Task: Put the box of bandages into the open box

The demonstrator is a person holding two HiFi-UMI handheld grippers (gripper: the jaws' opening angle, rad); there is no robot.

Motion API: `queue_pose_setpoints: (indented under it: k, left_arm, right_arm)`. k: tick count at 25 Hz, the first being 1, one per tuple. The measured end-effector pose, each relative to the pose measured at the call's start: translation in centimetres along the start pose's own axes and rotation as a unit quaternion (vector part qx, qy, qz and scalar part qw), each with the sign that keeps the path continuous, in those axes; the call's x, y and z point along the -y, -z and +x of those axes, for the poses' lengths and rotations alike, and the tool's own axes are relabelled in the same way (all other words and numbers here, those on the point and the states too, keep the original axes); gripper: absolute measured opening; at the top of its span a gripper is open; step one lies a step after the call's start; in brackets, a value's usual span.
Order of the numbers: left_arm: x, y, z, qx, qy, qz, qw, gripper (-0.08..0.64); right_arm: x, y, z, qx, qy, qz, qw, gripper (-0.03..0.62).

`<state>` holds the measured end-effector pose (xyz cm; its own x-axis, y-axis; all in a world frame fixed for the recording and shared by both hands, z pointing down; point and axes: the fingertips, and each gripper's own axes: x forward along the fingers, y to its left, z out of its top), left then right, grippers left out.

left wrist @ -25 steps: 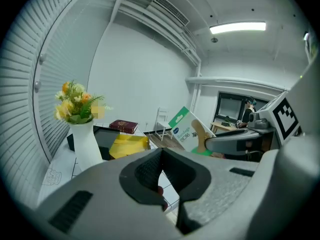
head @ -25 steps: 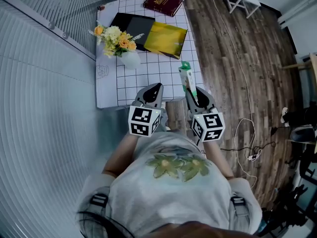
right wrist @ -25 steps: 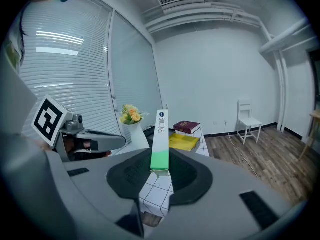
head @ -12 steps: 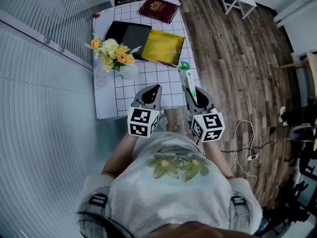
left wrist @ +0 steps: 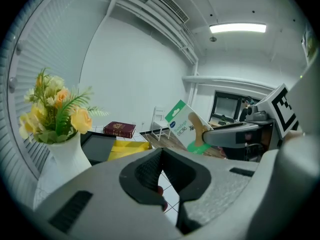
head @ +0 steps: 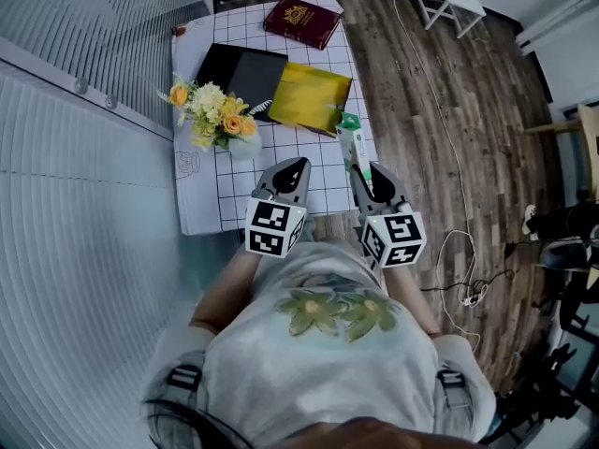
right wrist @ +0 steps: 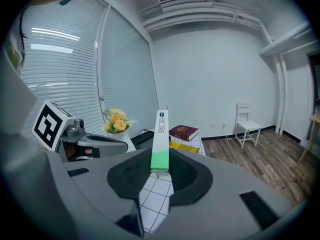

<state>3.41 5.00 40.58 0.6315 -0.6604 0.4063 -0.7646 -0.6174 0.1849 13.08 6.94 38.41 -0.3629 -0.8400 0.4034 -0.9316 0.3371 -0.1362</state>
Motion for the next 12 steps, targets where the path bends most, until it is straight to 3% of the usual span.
queue_pose_setpoints:
  k: [12]
  left_arm:
    - [-2.2, 0.4, 2.1, -0.021, 0.003, 0.003, 0.9998, 0.006]
  right_arm:
    - [0.2, -0.7, 5.0, -0.015, -0.013, -0.004, 1.0, 0.091]
